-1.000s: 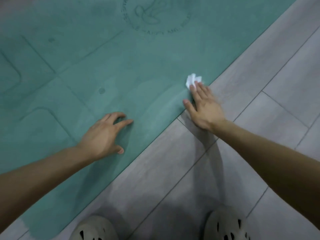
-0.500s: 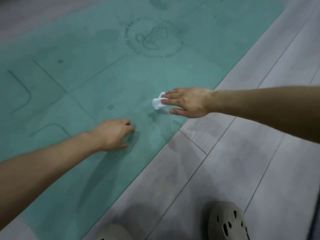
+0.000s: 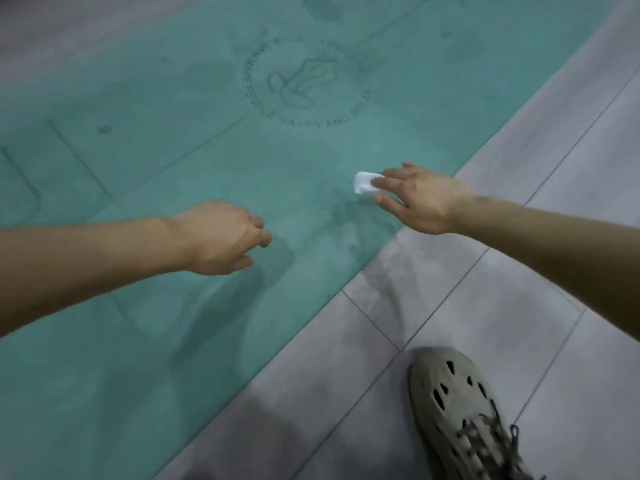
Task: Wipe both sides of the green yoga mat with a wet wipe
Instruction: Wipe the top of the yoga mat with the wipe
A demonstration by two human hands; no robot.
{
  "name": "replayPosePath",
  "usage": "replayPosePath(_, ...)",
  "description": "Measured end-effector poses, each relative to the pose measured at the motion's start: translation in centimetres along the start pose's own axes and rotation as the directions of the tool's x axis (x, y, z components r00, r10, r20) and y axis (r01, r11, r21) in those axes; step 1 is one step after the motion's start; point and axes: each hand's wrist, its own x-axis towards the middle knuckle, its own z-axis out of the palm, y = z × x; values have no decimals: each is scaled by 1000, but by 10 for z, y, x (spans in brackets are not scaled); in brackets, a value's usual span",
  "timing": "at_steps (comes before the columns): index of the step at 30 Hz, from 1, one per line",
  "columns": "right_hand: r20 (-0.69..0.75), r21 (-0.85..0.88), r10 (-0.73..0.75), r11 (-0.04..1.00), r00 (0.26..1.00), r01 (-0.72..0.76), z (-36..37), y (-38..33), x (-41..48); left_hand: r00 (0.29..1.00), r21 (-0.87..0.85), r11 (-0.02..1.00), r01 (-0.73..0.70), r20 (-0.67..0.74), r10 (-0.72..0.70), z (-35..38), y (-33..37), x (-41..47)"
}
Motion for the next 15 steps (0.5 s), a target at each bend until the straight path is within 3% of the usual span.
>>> replayPosePath(3, -18, 165, 135, 978, 991, -130, 43, 27, -1, 995, 60, 997, -41, 88, 36, 2, 9, 11)
replayPosePath(6, -93, 308, 225, 933, 970, -187, 84, 21, 5, 996, 74, 997, 36, 84, -43, 4, 16, 29)
replayPosePath(7, -86, 296, 192, 942, 978, -159, 98, 8, 1, 995, 47, 996, 72, 61, -75, 5, 18, 37)
replayPosePath(9, -98, 226, -65, 970, 993, 86, 124, -26, -16, 991, -8, 991, 133, -5, -133, 6, 22, 51)
replayPosePath(11, -101, 124, -389, 908, 916, 400, 139, -46, -31, 981, -54, 981, 184, -49, -187, 7, 24, 62)
replayPosePath(12, -100, 72, -483, 869, 870, 490, 141, -39, -30, 974, -80, 975, 207, -73, -212, 8, 24, 68)
replayPosePath(13, -125, 31, -505, 858, 854, 512, 139, -23, -23, 965, -103, 967, 232, -98, -242, 11, 24, 73)
replayPosePath(15, -199, 20, -312, 947, 929, 322, 133, 24, -3, 935, -174, 938, 300, -140, -325, 16, 23, 83)
